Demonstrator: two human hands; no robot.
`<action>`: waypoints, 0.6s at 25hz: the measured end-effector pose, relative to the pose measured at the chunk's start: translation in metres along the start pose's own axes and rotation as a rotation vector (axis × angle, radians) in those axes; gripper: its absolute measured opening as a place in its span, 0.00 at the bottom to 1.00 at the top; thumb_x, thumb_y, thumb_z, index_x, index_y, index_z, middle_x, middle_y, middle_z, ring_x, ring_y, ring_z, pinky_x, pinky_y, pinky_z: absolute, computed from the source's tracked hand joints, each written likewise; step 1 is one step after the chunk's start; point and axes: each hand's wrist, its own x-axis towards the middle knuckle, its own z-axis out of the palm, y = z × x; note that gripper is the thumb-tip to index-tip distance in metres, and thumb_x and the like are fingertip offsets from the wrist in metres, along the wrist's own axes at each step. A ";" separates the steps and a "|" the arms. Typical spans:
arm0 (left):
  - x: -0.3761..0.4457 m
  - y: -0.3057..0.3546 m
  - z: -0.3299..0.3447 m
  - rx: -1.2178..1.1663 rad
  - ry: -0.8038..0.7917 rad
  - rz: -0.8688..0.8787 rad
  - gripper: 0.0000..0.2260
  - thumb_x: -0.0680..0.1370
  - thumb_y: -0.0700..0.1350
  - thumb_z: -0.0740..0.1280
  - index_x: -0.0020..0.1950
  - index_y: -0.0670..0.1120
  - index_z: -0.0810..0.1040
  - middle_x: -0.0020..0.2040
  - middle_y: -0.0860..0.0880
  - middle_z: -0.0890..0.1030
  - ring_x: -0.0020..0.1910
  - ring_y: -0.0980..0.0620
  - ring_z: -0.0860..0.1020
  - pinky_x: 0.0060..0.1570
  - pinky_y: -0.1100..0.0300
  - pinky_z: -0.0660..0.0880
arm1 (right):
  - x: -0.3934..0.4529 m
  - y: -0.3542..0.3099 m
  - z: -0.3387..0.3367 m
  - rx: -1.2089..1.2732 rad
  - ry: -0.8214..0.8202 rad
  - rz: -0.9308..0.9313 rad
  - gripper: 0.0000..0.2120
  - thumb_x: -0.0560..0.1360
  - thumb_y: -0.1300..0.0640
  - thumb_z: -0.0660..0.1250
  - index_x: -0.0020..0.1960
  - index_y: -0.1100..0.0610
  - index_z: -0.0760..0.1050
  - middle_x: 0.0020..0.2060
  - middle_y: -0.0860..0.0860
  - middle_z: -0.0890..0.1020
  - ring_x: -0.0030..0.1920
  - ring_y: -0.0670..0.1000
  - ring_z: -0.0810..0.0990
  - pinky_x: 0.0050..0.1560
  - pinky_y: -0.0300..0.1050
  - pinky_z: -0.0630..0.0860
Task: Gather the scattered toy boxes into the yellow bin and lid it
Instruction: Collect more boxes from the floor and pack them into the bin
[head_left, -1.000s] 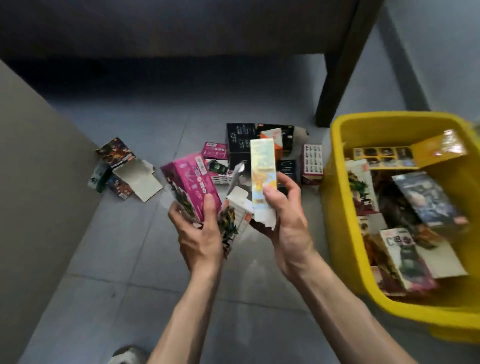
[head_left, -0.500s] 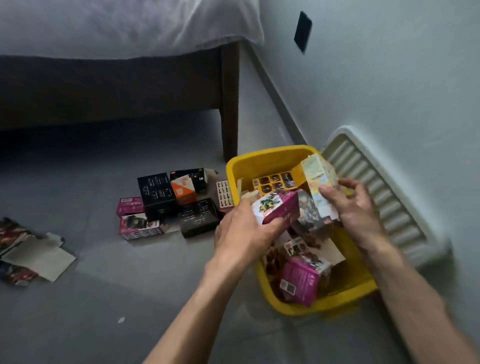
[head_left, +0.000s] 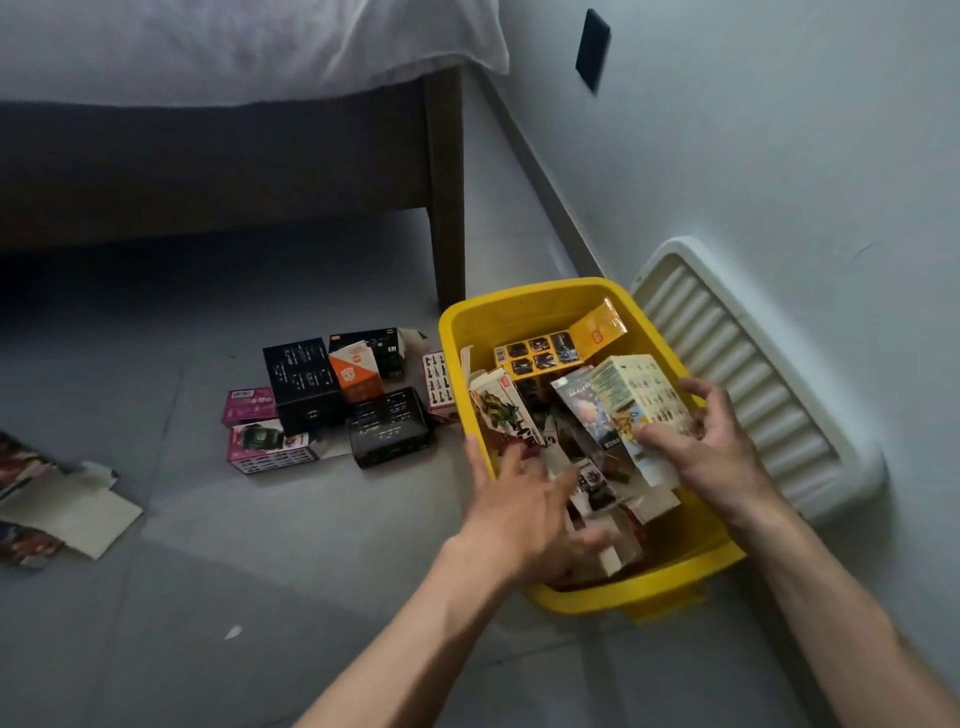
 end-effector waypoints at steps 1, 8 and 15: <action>0.001 0.005 0.004 0.056 -0.051 0.039 0.35 0.75 0.71 0.51 0.77 0.54 0.59 0.72 0.41 0.69 0.75 0.40 0.60 0.60 0.30 0.22 | 0.002 0.003 0.001 -0.043 -0.019 -0.003 0.37 0.67 0.42 0.77 0.69 0.39 0.61 0.59 0.50 0.75 0.50 0.51 0.81 0.46 0.52 0.83; 0.015 -0.013 -0.004 -0.177 0.065 0.150 0.16 0.74 0.60 0.69 0.57 0.54 0.76 0.62 0.53 0.79 0.65 0.49 0.74 0.74 0.45 0.52 | -0.012 0.029 -0.007 -0.250 -0.054 -0.113 0.35 0.68 0.42 0.76 0.69 0.42 0.63 0.55 0.47 0.73 0.45 0.41 0.76 0.33 0.38 0.76; 0.040 -0.013 -0.008 0.224 0.040 -0.051 0.20 0.81 0.56 0.59 0.73 0.56 0.70 0.69 0.45 0.74 0.71 0.43 0.68 0.74 0.45 0.50 | -0.006 0.002 -0.042 -0.709 -0.366 -0.234 0.29 0.68 0.46 0.74 0.64 0.39 0.64 0.59 0.50 0.74 0.52 0.51 0.73 0.55 0.51 0.76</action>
